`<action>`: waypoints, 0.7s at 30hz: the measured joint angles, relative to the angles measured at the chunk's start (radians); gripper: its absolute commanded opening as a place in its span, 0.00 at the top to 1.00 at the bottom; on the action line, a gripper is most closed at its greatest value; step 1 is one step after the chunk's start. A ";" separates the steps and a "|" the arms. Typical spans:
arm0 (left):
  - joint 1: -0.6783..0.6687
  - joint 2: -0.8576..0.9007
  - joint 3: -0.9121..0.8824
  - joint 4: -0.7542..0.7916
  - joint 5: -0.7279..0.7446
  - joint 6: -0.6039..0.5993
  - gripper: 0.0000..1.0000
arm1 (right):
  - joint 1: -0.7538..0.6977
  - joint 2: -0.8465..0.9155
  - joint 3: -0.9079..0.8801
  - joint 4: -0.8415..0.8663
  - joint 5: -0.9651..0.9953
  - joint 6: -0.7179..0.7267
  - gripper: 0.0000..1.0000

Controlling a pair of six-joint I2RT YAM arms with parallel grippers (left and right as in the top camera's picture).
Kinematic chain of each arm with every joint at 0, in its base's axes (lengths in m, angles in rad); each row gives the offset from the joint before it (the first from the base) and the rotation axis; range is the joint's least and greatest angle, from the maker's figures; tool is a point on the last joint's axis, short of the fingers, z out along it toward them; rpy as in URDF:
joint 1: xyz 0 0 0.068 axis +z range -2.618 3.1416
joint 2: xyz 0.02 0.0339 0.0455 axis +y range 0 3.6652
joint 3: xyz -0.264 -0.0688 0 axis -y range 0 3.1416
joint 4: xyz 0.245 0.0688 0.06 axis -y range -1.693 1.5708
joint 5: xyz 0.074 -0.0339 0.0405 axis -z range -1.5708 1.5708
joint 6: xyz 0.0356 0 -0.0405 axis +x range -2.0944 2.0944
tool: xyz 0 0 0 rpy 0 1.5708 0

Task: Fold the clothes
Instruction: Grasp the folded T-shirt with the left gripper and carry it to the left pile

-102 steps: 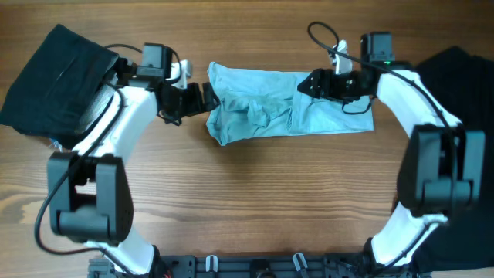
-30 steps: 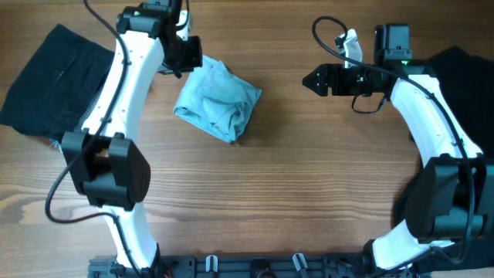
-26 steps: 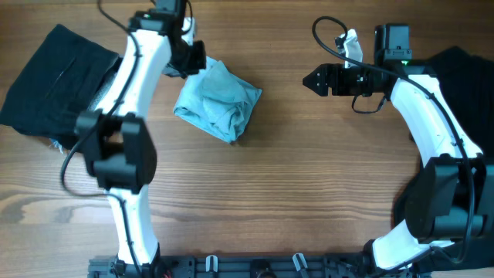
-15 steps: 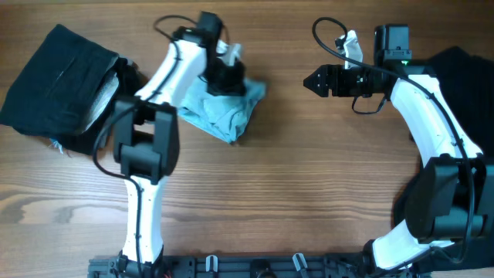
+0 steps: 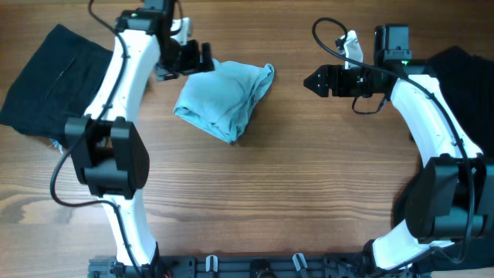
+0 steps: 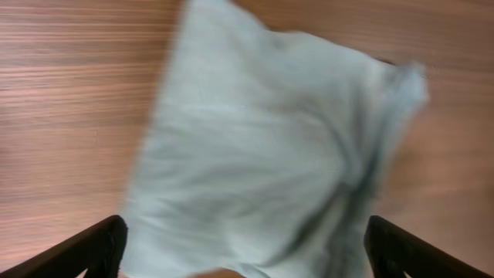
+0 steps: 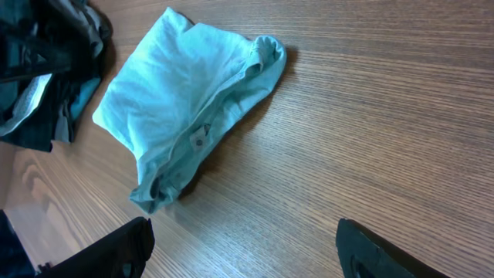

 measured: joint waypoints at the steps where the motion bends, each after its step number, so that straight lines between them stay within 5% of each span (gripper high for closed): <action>1: 0.016 0.018 0.000 0.003 -0.006 0.012 0.00 | 0.000 0.000 0.000 0.000 0.002 0.000 0.19; 9: 0.063 0.223 0.000 0.035 0.094 0.162 0.04 | 0.000 0.000 0.000 -0.003 0.005 0.000 0.20; 12: 0.065 0.235 0.006 0.022 0.130 0.195 0.41 | 0.000 0.000 0.000 -0.013 0.008 0.000 0.20; 13: 0.066 0.241 0.008 0.006 0.159 0.220 0.63 | 0.000 0.000 0.000 -0.016 0.009 0.000 0.20; 14: 0.067 0.250 0.009 -0.017 0.195 0.241 0.96 | 0.000 0.000 0.000 -0.019 0.009 0.000 0.20; 21: 0.065 0.279 0.018 -0.169 0.325 0.310 0.96 | 0.000 0.000 0.000 -0.021 0.033 0.000 0.21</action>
